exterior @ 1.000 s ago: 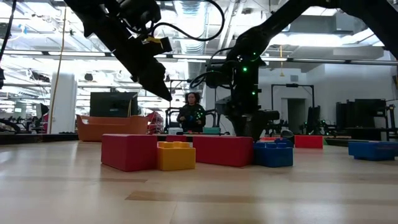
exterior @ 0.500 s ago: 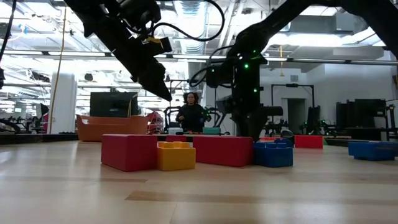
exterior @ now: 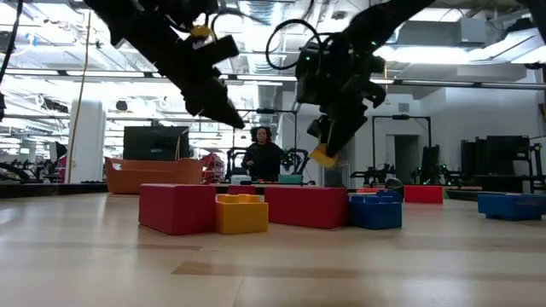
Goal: Sort blocks by size
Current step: Put the small yellow block into the orange bin
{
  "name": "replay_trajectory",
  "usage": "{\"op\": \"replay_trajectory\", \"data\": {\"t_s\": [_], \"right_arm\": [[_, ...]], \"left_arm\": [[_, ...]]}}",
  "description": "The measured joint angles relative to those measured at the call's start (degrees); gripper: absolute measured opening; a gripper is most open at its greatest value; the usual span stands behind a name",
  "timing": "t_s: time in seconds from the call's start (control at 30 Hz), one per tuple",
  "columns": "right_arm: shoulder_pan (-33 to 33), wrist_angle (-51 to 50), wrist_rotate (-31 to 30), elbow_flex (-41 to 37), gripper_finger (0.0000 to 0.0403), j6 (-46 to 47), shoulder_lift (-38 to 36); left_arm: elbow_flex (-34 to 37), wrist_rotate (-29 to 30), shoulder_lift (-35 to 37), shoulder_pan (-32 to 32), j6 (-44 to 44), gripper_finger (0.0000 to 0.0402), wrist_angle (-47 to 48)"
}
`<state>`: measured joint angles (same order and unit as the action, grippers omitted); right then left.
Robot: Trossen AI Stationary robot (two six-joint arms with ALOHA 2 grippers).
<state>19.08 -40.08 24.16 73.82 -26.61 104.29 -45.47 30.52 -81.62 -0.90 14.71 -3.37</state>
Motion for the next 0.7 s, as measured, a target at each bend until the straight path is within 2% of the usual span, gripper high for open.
{"op": "replay_trajectory", "data": {"t_s": [0.17,0.27,0.47,0.57,0.7], "right_arm": [[-3.47,16.46,1.48,-10.5,0.016,8.78,-3.84],[-6.11,26.9,1.56,-16.07,0.0162,14.0,-6.7],[-10.1,45.82,1.71,-23.76,0.0165,21.55,-11.9],[-11.48,52.9,1.71,-25.61,0.0164,25.2,-12.95],[-13.46,56.6,1.56,-26.12,0.0165,27.14,-13.0]], "left_arm": [[7.9,-0.33,-0.07,4.63,6.72,0.0175,-18.05],[10.83,-0.35,-0.07,6.4,10.7,0.0174,-24.66],[11.49,-5.73,-0.07,8.85,19.54,0.0174,-26.46],[11.49,-5.86,-0.07,10.02,20.21,0.0174,-27.74],[11.49,-4.67,-0.07,11.88,21.72,0.0188,-29.44]]}}
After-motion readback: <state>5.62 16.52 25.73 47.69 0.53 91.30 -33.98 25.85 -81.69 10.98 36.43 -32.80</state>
